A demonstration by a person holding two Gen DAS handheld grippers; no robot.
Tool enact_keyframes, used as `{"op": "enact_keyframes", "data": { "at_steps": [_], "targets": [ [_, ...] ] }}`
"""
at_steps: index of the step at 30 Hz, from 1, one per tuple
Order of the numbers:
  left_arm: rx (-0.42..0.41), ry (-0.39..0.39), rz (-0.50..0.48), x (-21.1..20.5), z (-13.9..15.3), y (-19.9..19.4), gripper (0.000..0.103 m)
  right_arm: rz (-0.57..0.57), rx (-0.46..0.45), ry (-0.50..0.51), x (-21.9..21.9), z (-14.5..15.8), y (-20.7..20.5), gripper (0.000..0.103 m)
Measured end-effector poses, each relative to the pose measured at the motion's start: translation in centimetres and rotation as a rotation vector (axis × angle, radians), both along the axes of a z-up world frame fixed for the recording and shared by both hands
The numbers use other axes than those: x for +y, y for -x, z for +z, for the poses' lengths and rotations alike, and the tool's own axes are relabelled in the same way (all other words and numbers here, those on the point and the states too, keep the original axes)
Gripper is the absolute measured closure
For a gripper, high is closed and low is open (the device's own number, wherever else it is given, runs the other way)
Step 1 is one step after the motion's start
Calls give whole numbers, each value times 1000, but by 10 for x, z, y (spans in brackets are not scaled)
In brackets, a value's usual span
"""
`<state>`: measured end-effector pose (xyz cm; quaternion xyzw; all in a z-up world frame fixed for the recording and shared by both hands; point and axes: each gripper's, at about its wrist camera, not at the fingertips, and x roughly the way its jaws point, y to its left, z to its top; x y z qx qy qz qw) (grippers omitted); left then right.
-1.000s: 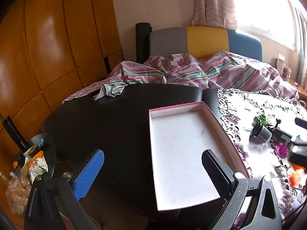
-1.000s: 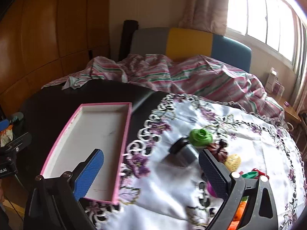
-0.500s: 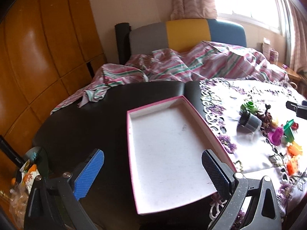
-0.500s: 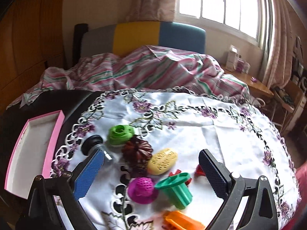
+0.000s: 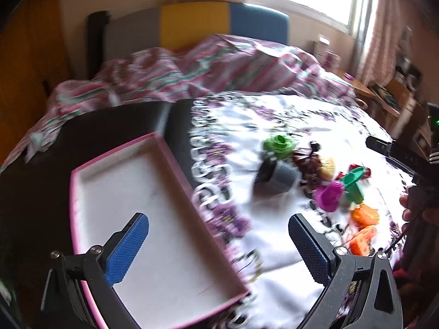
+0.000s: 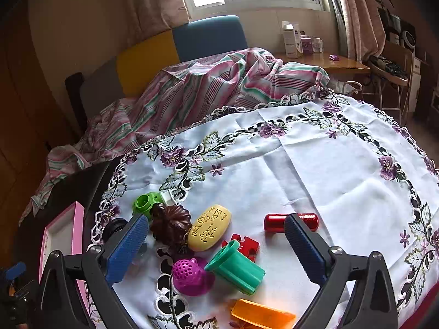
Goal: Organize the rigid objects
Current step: 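Move the left gripper over the toys and grasp the grey-black cylinder, then carry the cylinder into the pink-rimmed tray with the left gripper and release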
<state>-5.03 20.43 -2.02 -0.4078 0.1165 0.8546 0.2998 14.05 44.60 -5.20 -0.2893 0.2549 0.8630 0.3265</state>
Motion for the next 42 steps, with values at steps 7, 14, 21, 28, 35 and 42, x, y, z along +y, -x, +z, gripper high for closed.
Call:
{"op": "enact_keyframes", "data": {
  "at_steps": [7, 14, 21, 28, 35, 42],
  "targets": [
    [-37, 48, -111, 70, -20, 16, 0, 15, -2, -24, -2, 3, 3, 2],
    [-10, 173, -222, 123, -56, 31, 0, 4, 20, -1, 4, 2, -1, 2],
    [-44, 195, -243, 143, -80, 46, 32, -13, 23, 25, 10, -2, -3, 2],
    [-43, 106, -252, 120, -65, 26, 36, 20, -11, 30, 6, -6, 5, 9],
    [-53, 9, -217, 63, -37, -4, 36, 155, -91, 15, -15, -14, 34, 18],
    [-93, -66, -81, -13, -20, 11, 36, 254, -173, -31, -21, -23, 93, 26]
  ]
}}
